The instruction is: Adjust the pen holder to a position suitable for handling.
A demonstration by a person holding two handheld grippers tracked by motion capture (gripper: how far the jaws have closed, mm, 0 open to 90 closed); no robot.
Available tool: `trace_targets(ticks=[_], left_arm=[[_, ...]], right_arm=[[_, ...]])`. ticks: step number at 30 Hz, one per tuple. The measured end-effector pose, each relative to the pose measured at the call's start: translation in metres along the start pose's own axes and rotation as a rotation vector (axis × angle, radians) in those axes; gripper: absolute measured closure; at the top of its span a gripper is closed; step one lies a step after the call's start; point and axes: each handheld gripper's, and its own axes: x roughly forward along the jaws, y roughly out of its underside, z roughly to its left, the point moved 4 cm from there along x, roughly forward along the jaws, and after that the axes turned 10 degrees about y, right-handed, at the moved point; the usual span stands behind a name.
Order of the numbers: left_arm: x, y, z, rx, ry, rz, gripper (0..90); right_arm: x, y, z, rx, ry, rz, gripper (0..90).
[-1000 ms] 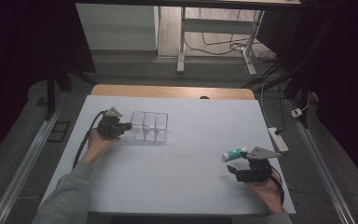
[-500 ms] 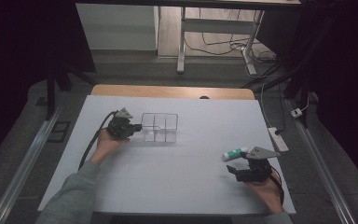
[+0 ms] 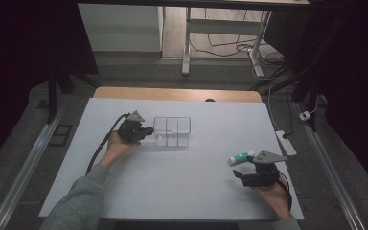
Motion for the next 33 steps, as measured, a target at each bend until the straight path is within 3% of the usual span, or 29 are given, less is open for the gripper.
trace_targets(ticks=[19, 33], left_arm=[[0.025, -0.018, -0.014, 0.033, 0.042, 0.012, 88.7], [0.024, -0.019, -0.018, 0.052, 0.039, 0.005, 88.7]], right_arm=[[0.000, 0.000, 0.000, 0.002, 0.002, 0.003, 18.5], [-0.001, 0.000, 0.000, 0.004, 0.001, 0.000, 18.5]])
